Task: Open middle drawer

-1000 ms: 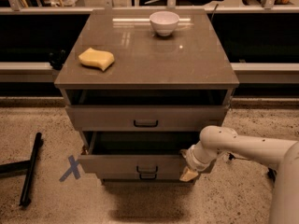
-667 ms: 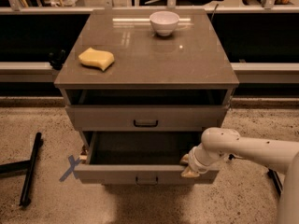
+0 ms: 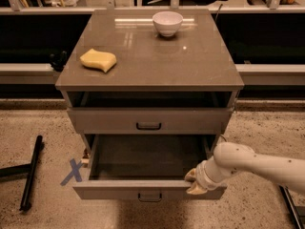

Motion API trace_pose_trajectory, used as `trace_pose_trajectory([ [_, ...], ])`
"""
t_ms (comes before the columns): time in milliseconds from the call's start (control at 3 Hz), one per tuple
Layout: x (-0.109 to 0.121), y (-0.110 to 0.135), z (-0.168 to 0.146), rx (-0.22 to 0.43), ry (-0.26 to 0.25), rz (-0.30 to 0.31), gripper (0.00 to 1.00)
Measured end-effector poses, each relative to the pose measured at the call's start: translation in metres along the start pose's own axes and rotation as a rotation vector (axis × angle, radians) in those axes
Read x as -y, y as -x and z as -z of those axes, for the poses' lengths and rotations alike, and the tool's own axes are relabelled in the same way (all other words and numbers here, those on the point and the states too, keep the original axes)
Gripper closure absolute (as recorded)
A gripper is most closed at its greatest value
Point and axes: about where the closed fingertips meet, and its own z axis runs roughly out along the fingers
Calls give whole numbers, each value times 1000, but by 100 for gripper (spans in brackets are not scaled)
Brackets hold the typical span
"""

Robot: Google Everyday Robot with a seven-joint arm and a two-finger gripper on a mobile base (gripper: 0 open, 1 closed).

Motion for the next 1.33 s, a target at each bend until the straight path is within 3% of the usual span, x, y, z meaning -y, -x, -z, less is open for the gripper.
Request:
trace_pose_trajectory([
  [333,-37,6,-16,108,4,-11,100],
  [1000,-47,9,-18,135,6,-11,98],
  [1333,-48,10,-19,136,8,-10,76],
])
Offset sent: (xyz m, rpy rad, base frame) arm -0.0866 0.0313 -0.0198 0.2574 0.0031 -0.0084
